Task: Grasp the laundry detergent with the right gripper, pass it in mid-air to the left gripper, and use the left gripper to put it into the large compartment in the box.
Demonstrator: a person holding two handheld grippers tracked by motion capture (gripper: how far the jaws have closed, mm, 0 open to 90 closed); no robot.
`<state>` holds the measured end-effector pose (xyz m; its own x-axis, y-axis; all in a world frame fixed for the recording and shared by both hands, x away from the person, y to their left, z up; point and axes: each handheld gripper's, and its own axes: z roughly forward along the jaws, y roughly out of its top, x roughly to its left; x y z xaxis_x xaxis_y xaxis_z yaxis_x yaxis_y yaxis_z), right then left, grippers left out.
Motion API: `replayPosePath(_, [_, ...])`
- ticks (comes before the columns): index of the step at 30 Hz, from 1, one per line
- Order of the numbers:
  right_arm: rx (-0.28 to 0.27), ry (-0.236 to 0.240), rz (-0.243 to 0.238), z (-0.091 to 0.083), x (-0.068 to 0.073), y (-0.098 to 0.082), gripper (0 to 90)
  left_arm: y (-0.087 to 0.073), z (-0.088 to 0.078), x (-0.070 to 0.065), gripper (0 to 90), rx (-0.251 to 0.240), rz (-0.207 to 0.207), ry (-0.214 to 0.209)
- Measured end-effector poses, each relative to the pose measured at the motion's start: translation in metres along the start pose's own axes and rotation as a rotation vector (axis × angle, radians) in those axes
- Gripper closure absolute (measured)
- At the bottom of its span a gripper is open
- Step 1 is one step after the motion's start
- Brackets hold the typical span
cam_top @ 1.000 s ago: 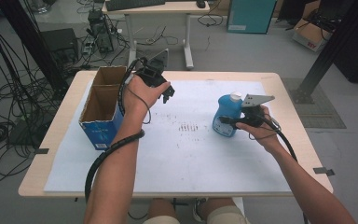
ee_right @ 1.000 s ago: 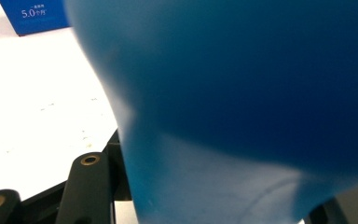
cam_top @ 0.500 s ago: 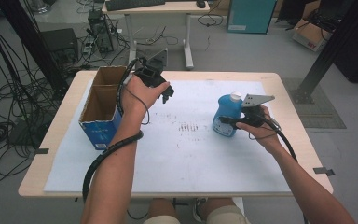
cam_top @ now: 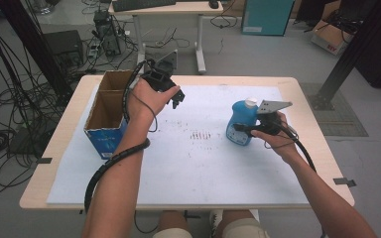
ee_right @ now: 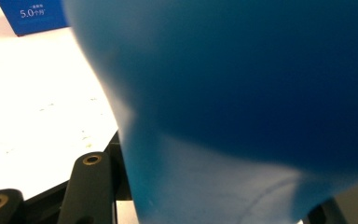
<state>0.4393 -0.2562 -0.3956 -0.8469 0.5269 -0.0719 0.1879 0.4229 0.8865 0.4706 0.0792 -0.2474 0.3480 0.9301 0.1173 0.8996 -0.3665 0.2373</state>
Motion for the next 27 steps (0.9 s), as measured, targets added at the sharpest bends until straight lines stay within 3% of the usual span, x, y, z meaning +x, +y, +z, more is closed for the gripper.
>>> replayPosePath(27, [-0.001, -0.007, 0.009, -0.001, 0.002, -0.001, 44.3, -0.012, -0.007, 0.004, 5.0, -0.011, -0.012, 0.003])
